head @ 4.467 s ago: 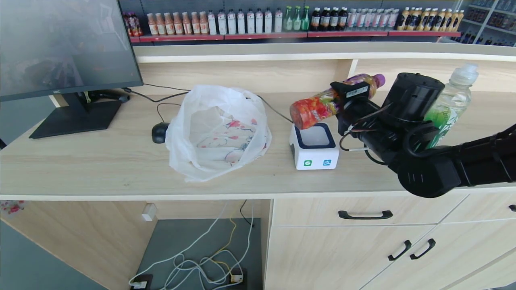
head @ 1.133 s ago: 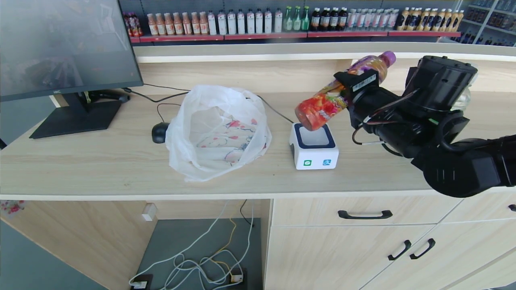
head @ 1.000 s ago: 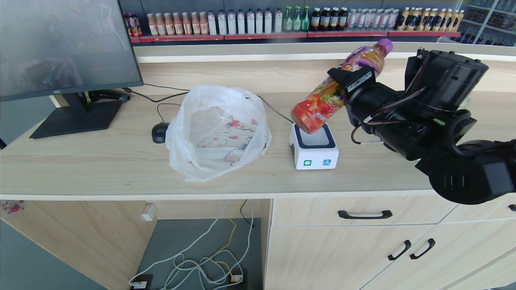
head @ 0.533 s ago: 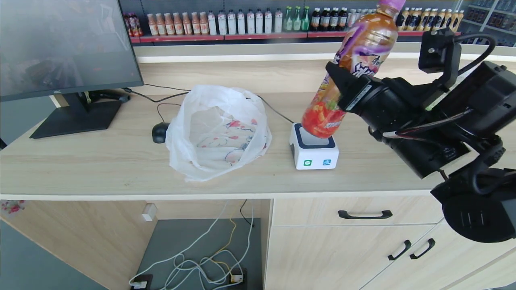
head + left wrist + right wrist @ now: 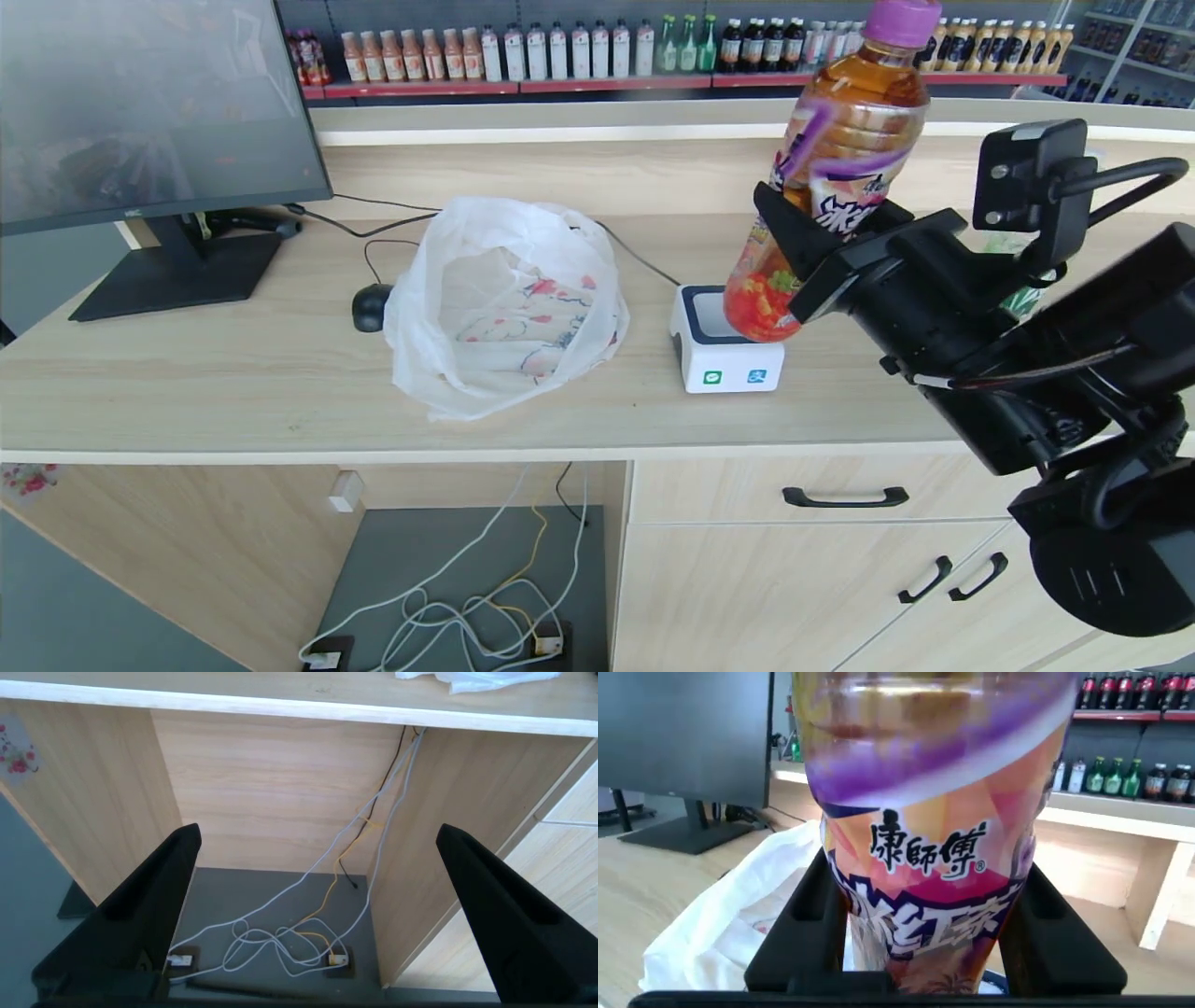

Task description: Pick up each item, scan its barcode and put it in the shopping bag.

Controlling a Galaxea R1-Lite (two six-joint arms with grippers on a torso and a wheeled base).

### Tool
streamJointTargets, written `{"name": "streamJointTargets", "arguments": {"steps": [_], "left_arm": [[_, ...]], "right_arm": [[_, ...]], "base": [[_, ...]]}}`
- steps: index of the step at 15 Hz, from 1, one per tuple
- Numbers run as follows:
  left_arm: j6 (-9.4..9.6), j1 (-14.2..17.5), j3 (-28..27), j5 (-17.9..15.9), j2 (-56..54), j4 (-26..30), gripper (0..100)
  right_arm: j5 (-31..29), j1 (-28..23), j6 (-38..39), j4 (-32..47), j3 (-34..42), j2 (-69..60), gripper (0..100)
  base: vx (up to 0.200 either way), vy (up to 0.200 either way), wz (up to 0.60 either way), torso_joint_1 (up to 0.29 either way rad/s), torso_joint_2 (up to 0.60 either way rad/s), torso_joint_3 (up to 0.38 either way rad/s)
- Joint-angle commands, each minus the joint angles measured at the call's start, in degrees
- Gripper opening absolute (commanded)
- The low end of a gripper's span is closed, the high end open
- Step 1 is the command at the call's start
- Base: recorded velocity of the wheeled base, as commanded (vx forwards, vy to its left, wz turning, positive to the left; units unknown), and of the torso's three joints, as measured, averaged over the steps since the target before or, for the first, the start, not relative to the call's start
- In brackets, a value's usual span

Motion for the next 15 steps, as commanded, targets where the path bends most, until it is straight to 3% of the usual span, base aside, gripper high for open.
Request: {"name": "streamJointTargets", "arguments": {"steps": [1,5,9,15], "left_arm": [[-0.01,0.0,0.0,0.1,0.0,0.0,100],[-0.36,0.0,0.0,0.0,0.0,0.0,100],[-0.36,0.0,0.0,0.1,0.0,0.0,100],[-0.36,0.0,0.0,0.1,0.0,0.0,100]], "right_arm": [[0.3,-0.4,-0.1,-0.8,0.3,1.0,0],[0.0,-2.3,1.0,-1.6,1.0,-0.7,0],[-0.6,-8.5,2.8,-2.1,1.8,-2.4,0],[-0.6,-8.7,3.6,-2.1,0.4,-1.3,0]], "base": [[0.000,0.000,0.00,0.000,0.00,0.000],[0.000,0.000,0.00,0.000,0.00,0.000],[0.000,0.200,0.00,0.004,0.01,0.000],[0.000,0.200,0.00,0.007,0.00,0.002]]}}
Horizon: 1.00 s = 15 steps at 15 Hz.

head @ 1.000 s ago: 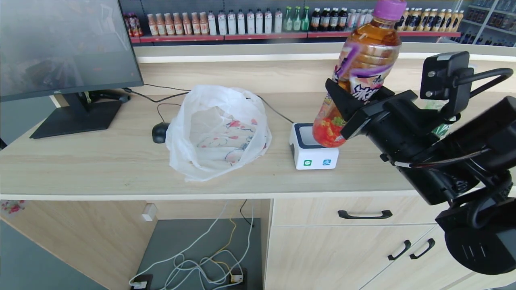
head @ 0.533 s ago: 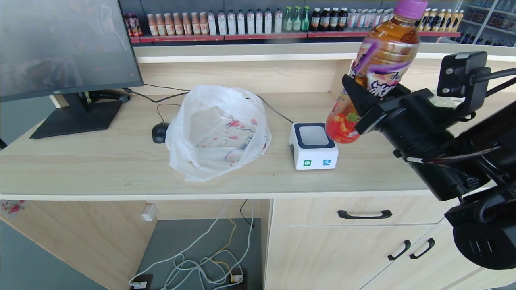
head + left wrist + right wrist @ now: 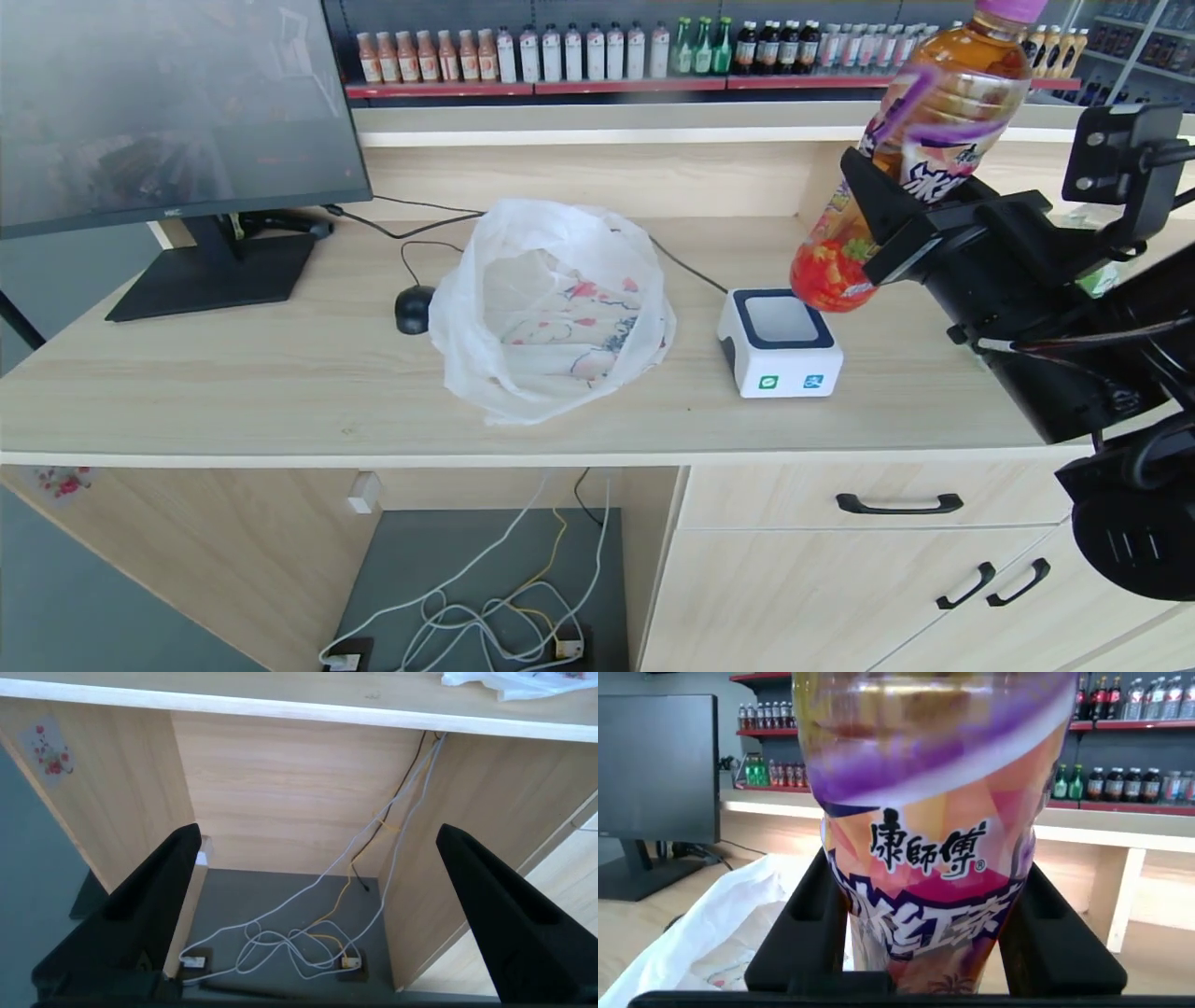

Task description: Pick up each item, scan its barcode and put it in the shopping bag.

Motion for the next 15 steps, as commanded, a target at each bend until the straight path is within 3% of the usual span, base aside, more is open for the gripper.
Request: {"name": "streamJointTargets", "arguments": {"steps": [1,5,15], "left_arm": [[-0.01,0.0,0.0,0.0,0.0,0.0,100],[0.08,0.0,0.0,0.0,0.0,0.0,100],[0.17,0.0,0.0,0.0,0.0,0.0,100]], "right_arm": [[-0.1,-0.1,0.0,0.0,-0.2,0.5,0],[0.0,0.1,0.0,0.0,0.1,0.7,0],[-0.1,3.4,0.4,0.0,0.9,2.3,0]], "base": [[0.000,0.200,0.00,-0.002,0.00,0.002],[0.000,0.200,0.00,0.002,0.01,0.005],[0.000,0.000,0.00,0.000,0.00,0.000]]}}
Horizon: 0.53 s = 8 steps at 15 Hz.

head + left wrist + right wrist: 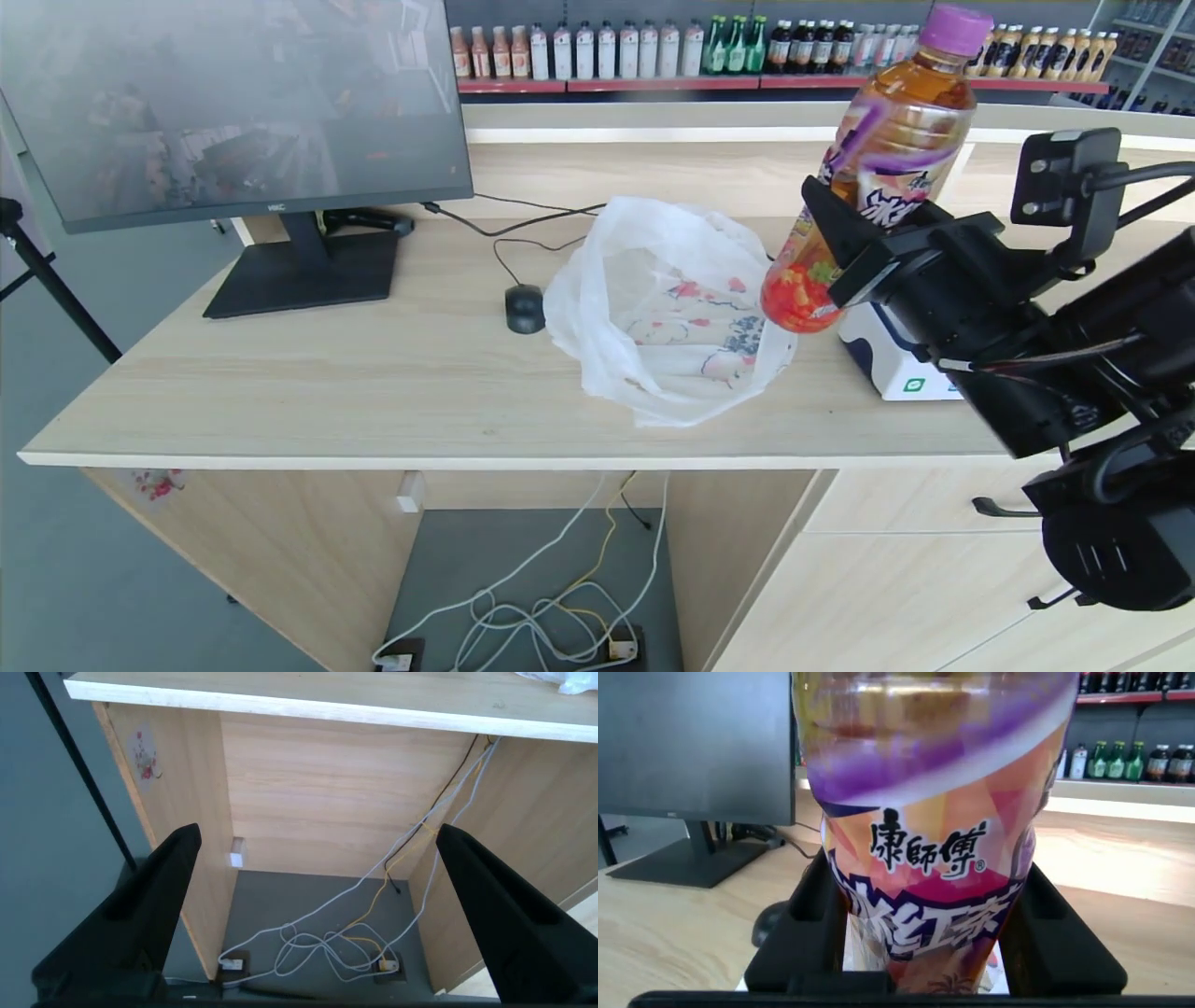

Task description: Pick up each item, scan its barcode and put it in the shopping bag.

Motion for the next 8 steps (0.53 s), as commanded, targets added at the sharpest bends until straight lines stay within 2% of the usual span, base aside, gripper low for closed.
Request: {"name": "streamJointTargets", "arguments": {"steps": [1,3,7,8], "left_arm": [[0.02,0.0,0.0,0.0,0.0,0.0,100],[0.02,0.0,0.0,0.0,0.0,0.0,100],[0.02,0.0,0.0,0.0,0.0,0.0,100],[-0.07,0.0,0.0,0.0,0.0,0.0,100]], "right_arm": [[0.0,1.4,-0.1,-0.1,1.1,1.1,0],[0.6,1.7,0.3,-0.1,0.2,3.4,0],[0.4,4.7,0.3,10.3,-5.8,4.1,0],[0.4,5.3,0.3,14.6,-9.6,4.8,0]], "base": [[0.000,0.000,0.00,0.000,0.00,0.000],[0.000,0.000,0.00,0.000,0.00,0.000],[0.000,0.000,0.00,0.000,0.00,0.000],[0.000,0.000,0.00,0.000,0.00,0.000]]}}
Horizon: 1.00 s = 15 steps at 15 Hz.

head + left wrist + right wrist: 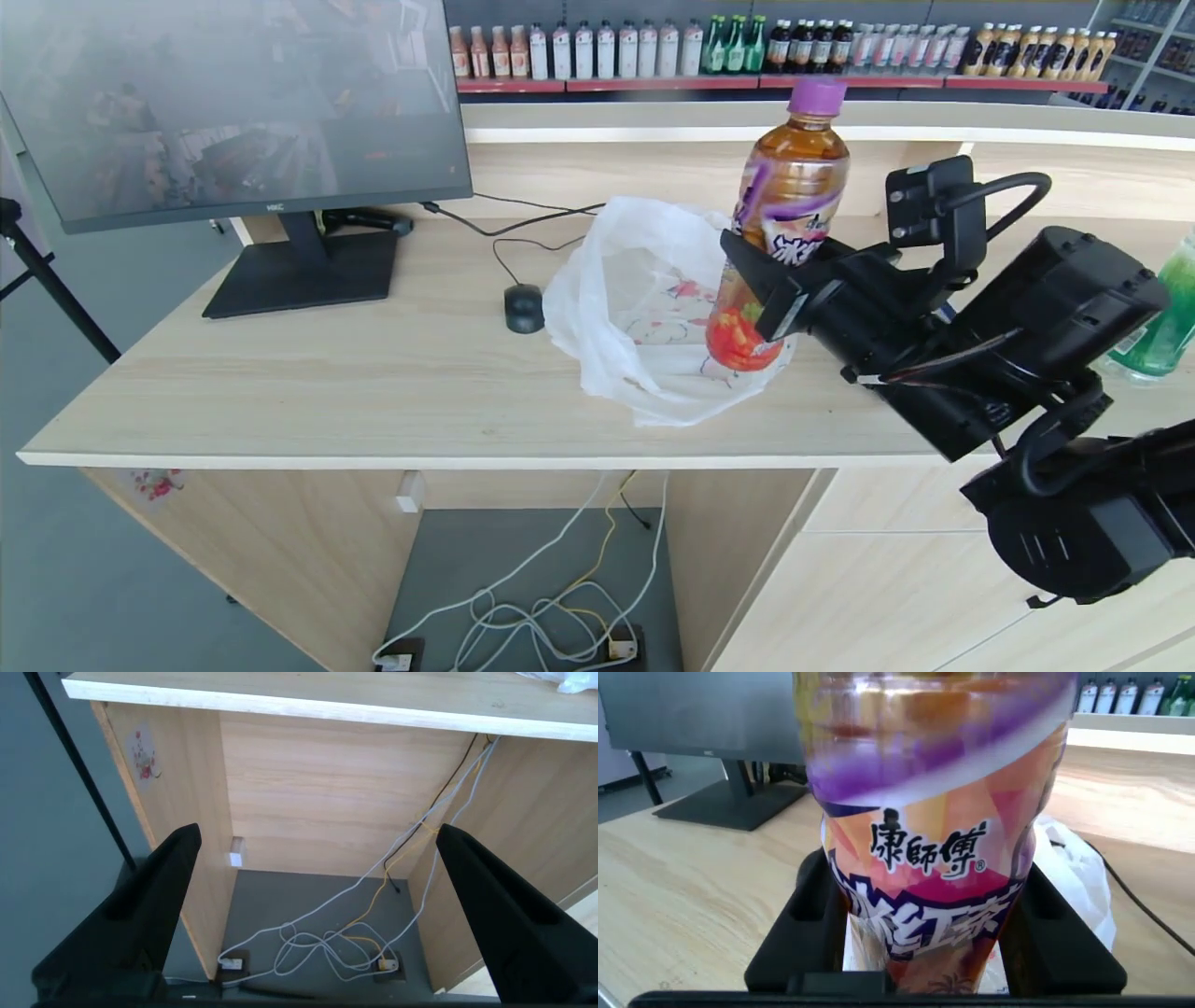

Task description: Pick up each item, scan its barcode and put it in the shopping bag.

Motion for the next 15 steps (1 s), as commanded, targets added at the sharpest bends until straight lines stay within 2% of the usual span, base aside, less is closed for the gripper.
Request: {"name": "streamJointTargets", "arguments": {"steps": [1,5,11,15], "left_arm": [[-0.03,0.0,0.0,0.0,0.0,0.0,100],[0.06,0.0,0.0,0.0,0.0,0.0,100],[0.06,0.0,0.0,0.0,0.0,0.0,100],[0.06,0.0,0.0,0.0,0.0,0.0,100]], "right_arm": [[-0.2,1.6,-0.2,5.7,-7.2,2.1,0],[-0.5,3.9,-0.3,13.0,-18.5,6.5,0],[-0.4,3.9,-3.1,14.6,-22.2,8.9,0],[-0.5,3.7,-3.1,15.0,-27.7,13.3,0]], "base": [[0.000,0.000,0.00,0.000,0.00,0.000],[0.000,0.000,0.00,0.000,0.00,0.000],[0.000,0.000,0.00,0.000,0.00,0.000],[0.000,0.000,0.00,0.000,0.00,0.000]]}}
